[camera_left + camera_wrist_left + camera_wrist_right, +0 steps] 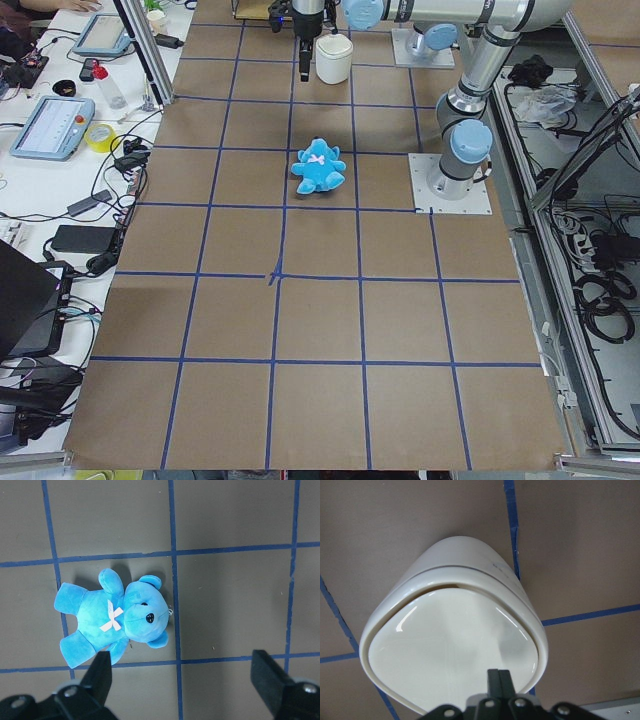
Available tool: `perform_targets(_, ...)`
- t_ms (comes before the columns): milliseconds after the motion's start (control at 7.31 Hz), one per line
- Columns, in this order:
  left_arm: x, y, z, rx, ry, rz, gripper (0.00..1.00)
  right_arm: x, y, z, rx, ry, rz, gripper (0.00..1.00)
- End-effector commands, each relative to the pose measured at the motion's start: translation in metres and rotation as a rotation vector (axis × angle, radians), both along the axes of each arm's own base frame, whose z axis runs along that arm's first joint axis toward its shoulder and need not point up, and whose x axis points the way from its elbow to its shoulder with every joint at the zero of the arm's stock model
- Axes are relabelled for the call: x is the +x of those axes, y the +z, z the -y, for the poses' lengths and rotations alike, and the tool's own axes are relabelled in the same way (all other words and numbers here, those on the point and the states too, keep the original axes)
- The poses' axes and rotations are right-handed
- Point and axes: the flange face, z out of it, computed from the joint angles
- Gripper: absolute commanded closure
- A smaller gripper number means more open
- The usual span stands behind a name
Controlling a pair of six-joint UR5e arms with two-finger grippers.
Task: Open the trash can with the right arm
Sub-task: 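Lower the right gripper onto the lid's edge nearest the robot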
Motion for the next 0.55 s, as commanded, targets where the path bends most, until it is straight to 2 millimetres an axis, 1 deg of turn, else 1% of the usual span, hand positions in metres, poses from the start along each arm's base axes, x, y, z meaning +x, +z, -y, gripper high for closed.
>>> perform_targets(0,0.0,0.0,0.0,0.0,0.0,0.0,0.0,0.001,-0.011,-0.004,0.023,0.011,0.005,1.0)
perform_targets(137,0.0,0.0,0.0,0.0,0.0,0.0,0.0,0.001,-0.02,-0.004,0.023,0.01,0.006,1.0)
perform_targets(411,0.0,0.0,0.0,0.0,0.0,0.0,0.0,0.001,-0.023,-0.005,0.026,0.005,0.006,1.0)
